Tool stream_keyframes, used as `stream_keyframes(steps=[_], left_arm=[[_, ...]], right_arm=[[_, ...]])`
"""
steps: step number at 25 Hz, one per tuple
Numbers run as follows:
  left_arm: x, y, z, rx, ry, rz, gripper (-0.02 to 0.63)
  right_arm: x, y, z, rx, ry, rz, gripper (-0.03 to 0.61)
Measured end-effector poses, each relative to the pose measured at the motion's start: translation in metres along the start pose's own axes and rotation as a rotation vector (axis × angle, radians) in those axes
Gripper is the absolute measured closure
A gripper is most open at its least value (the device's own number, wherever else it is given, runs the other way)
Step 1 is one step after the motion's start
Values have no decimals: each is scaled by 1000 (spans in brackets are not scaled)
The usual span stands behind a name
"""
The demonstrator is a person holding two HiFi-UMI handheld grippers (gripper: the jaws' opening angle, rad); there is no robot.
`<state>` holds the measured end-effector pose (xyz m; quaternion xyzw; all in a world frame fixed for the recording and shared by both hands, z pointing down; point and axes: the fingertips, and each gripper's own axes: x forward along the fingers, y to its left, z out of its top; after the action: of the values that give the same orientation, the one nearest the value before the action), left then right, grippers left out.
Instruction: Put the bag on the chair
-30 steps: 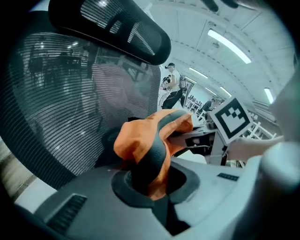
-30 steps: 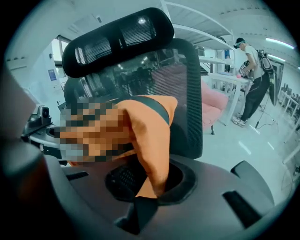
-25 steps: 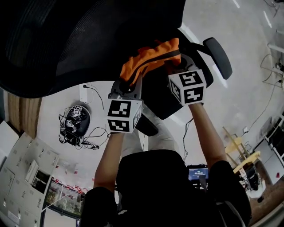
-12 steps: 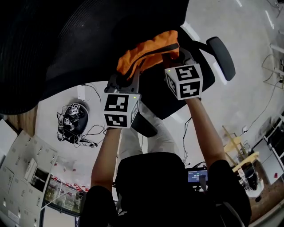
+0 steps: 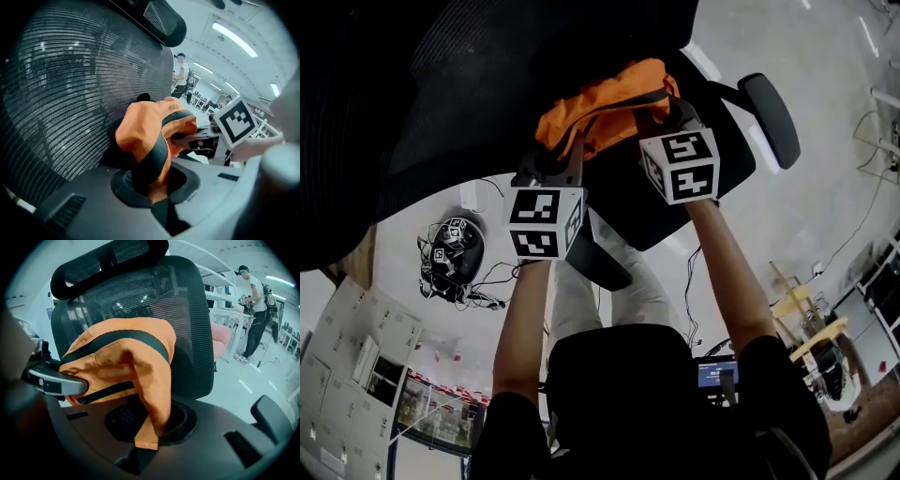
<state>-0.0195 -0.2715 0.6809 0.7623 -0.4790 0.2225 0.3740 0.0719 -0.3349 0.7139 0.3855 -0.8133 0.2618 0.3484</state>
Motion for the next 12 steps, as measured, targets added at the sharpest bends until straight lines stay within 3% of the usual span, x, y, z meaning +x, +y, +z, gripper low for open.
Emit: stream_keyframes(steps=[8, 12], left_arm=[[3, 4, -3, -14, -15, 7, 589], [0, 6, -3, -7, -45, 40, 558]], right_arm=[[4, -2, -5, 15, -11, 1, 524], [-1, -2, -7, 26, -21, -11, 506]])
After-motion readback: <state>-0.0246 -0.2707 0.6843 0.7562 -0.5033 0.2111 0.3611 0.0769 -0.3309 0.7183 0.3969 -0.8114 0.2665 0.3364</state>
